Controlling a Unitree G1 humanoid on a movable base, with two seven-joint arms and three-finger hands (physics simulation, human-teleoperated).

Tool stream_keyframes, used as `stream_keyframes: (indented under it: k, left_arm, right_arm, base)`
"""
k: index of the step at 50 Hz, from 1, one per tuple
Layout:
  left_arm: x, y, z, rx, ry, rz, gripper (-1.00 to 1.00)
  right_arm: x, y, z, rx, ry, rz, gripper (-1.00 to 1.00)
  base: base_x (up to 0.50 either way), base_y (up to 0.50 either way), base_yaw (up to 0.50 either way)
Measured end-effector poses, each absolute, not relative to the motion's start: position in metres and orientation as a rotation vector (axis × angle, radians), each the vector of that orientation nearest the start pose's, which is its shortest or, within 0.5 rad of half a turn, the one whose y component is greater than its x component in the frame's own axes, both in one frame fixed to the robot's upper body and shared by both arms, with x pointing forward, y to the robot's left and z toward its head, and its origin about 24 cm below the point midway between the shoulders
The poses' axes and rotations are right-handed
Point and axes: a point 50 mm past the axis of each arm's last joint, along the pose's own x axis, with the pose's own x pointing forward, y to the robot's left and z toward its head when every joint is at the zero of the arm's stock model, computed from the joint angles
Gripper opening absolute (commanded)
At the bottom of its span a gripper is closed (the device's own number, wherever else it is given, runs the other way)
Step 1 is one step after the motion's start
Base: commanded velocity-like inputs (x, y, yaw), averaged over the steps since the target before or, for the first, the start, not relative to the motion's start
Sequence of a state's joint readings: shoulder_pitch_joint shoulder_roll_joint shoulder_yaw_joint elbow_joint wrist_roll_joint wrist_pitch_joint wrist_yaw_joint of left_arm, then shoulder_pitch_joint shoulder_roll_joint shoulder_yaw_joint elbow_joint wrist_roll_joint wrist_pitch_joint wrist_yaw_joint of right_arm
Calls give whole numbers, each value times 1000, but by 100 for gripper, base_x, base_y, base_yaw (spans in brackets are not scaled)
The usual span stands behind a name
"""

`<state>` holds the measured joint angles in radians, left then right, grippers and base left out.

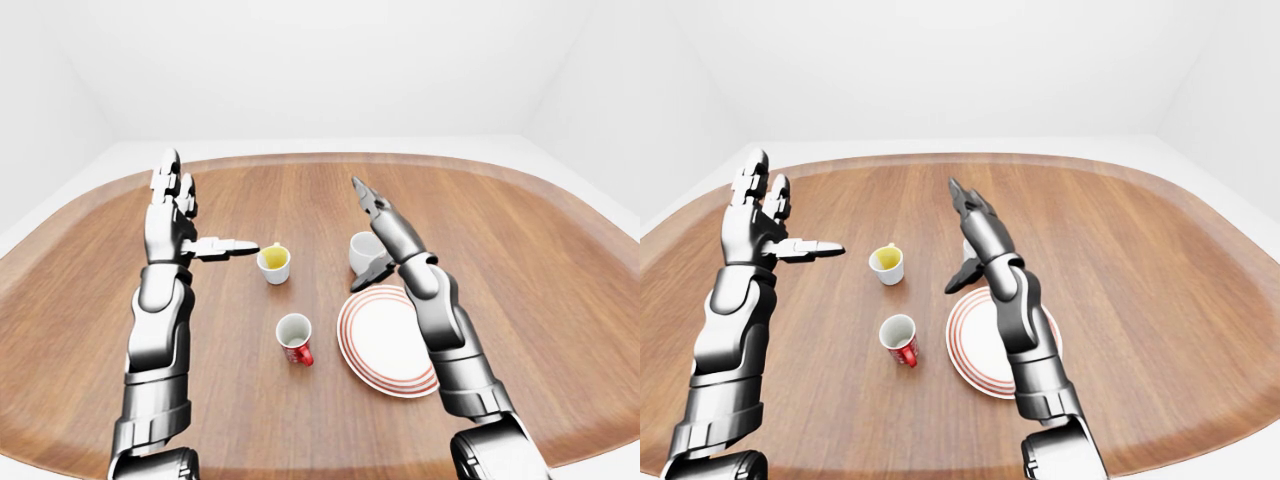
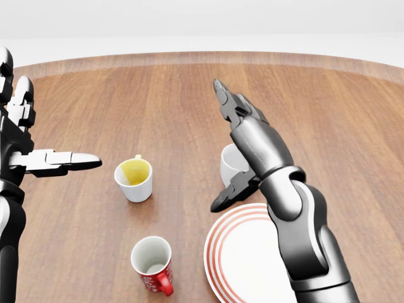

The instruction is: Pick up the red mug and put it on the plate

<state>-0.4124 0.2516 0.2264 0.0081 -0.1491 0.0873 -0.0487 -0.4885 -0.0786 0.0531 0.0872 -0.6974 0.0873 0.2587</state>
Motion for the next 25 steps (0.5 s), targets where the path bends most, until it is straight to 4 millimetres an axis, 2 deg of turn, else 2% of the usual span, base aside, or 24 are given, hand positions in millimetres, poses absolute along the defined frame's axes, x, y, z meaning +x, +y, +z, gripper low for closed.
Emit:
stream_keyframes:
  k: [25]
  left_arm:
    - [314,222,161,51,-333,89,100]
  right_arm:
    - [335,-77,109,-1080,-110,345,100]
  base:
    - [0,0,0]
